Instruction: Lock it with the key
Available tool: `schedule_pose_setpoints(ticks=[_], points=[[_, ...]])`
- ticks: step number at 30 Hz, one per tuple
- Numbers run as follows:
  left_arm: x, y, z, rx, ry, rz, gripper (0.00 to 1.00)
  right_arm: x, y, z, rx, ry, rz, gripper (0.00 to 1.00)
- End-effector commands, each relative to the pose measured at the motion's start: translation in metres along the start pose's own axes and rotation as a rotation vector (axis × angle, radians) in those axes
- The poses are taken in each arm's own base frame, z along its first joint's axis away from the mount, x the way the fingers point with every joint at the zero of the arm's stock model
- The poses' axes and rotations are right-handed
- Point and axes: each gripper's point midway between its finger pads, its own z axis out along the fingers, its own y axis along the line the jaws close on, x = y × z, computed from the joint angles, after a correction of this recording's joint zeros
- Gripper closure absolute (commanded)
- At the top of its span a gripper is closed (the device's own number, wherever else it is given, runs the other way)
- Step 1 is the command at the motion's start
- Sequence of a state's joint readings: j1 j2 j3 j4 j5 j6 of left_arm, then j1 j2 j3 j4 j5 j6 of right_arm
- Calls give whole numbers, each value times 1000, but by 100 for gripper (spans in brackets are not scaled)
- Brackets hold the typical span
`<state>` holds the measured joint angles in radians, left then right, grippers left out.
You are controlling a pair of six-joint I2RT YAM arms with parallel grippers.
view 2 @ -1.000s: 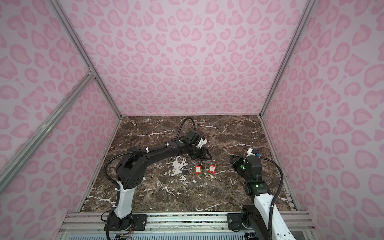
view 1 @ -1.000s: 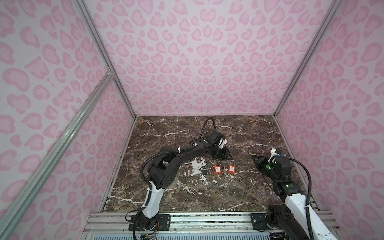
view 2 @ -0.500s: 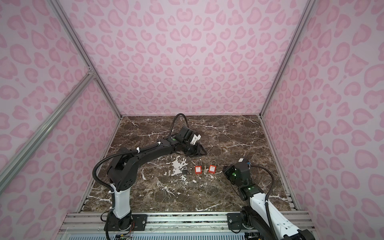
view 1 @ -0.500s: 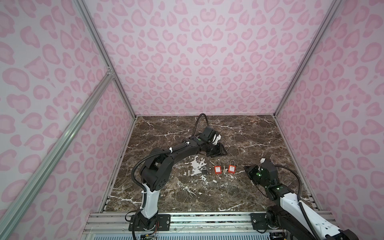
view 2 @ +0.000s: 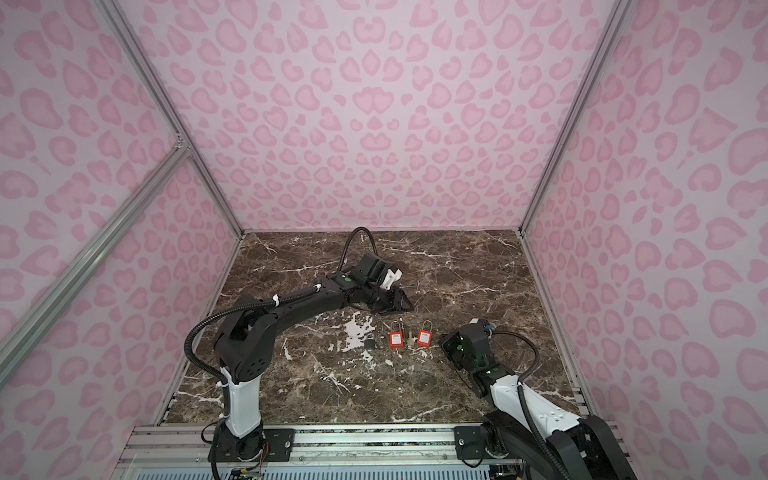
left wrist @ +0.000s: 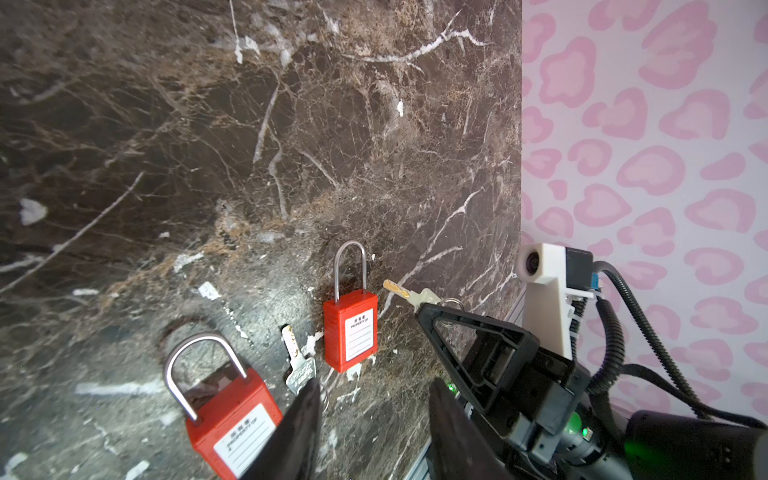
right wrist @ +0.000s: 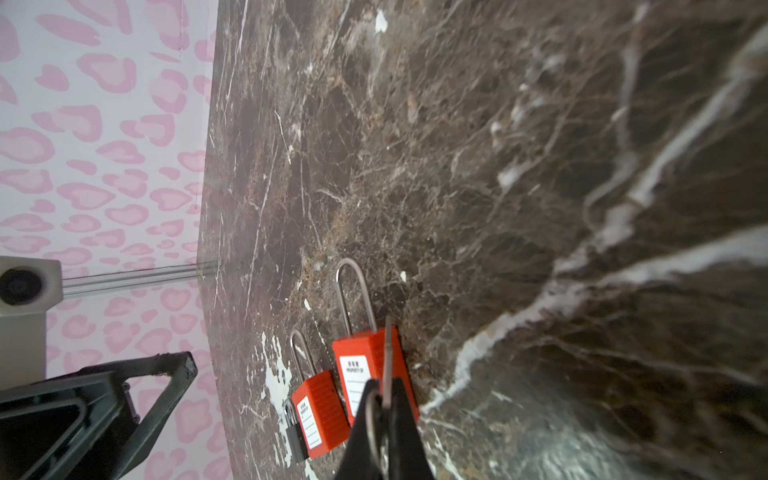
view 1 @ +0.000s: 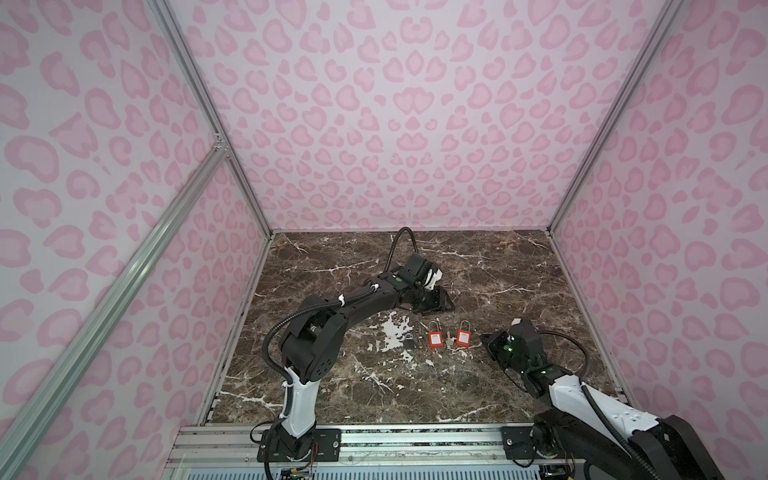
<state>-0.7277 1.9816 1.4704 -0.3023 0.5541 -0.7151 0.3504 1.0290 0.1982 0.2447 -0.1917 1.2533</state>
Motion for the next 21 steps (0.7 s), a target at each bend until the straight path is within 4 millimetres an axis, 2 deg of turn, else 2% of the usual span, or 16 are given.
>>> schedule_pose_setpoints(ticks=[1, 13, 21], points=[[-2, -7, -5, 21, -14, 20, 55, -1, 17, 4, -64, 0, 0, 100], [2, -4, -4, 23, -9, 13, 55, 1, 2, 7, -3, -13, 3, 100], [2, -4, -3, 26, -8, 14, 55, -2, -13, 0, 48, -50, 9, 100]])
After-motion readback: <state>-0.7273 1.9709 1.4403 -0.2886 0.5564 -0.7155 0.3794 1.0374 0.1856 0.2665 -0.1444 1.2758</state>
